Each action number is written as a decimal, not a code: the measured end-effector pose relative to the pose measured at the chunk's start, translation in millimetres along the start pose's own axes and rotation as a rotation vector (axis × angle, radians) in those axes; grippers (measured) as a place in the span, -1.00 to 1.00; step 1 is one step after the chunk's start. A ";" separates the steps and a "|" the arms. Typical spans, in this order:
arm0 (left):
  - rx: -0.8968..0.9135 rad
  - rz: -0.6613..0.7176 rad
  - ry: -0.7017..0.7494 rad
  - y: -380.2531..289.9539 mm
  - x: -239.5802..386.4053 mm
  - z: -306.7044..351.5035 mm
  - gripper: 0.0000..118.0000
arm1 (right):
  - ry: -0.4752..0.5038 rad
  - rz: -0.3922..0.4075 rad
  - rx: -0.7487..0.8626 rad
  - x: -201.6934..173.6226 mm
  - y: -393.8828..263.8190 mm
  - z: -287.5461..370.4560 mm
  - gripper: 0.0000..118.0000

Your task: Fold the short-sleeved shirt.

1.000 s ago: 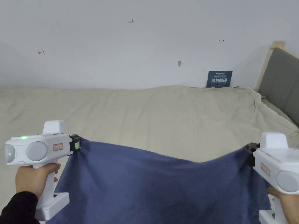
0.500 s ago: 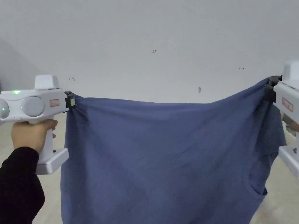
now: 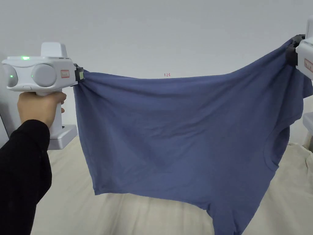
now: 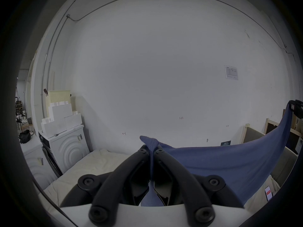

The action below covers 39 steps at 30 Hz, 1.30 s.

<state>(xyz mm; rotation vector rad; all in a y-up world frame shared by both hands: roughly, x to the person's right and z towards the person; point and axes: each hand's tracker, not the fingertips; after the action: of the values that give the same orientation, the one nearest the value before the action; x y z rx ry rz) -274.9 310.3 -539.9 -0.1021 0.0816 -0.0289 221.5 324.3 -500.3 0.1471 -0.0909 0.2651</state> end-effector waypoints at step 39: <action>-0.593 0.111 -0.075 -409.0 3.9 57.0 -1.00 | 0.175 -0.331 -0.603 -62.0 -356.9 180.2 -0.99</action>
<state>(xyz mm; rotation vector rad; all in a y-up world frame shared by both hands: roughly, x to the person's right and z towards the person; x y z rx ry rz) -276.5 -90.8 -441.6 -0.6905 0.0184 0.1110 244.7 -60.3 -376.9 -0.4574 0.0307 -0.0874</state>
